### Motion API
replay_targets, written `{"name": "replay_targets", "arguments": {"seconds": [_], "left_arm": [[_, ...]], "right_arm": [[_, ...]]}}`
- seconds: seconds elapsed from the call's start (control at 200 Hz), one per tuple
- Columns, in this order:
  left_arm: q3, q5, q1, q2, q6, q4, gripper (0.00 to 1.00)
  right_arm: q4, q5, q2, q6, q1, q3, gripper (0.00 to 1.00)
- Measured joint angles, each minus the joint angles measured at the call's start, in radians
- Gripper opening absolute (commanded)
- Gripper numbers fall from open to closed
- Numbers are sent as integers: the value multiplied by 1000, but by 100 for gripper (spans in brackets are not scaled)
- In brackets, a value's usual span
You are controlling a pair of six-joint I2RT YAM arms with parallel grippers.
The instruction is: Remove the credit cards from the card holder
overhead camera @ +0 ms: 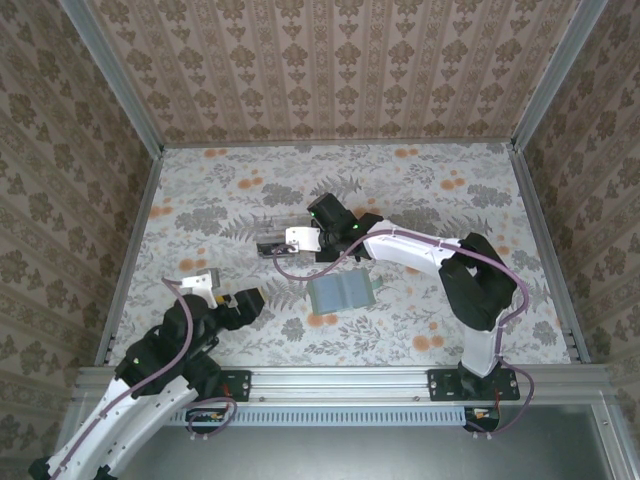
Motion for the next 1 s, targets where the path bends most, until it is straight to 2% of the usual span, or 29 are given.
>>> {"name": "replay_targets", "arguments": {"seconds": [0.085, 0.155, 0.265, 0.345, 0.995], "left_arm": [[-3, 0, 0, 0, -3, -2, 100], [-3, 0, 0, 0, -3, -1, 100], [-3, 0, 0, 0, -3, 0, 100], [-3, 0, 0, 0, -4, 2, 100], [-5, 0, 0, 0, -6, 2, 100]], "right_arm": [[0, 0, 2, 6, -2, -2, 5], [0, 0, 2, 15, -4, -3, 14], [2, 1, 2, 18, -9, -6, 15], [8, 2, 2, 21, -13, -8, 21], [76, 62, 12, 75, -15, -8, 26]]}}
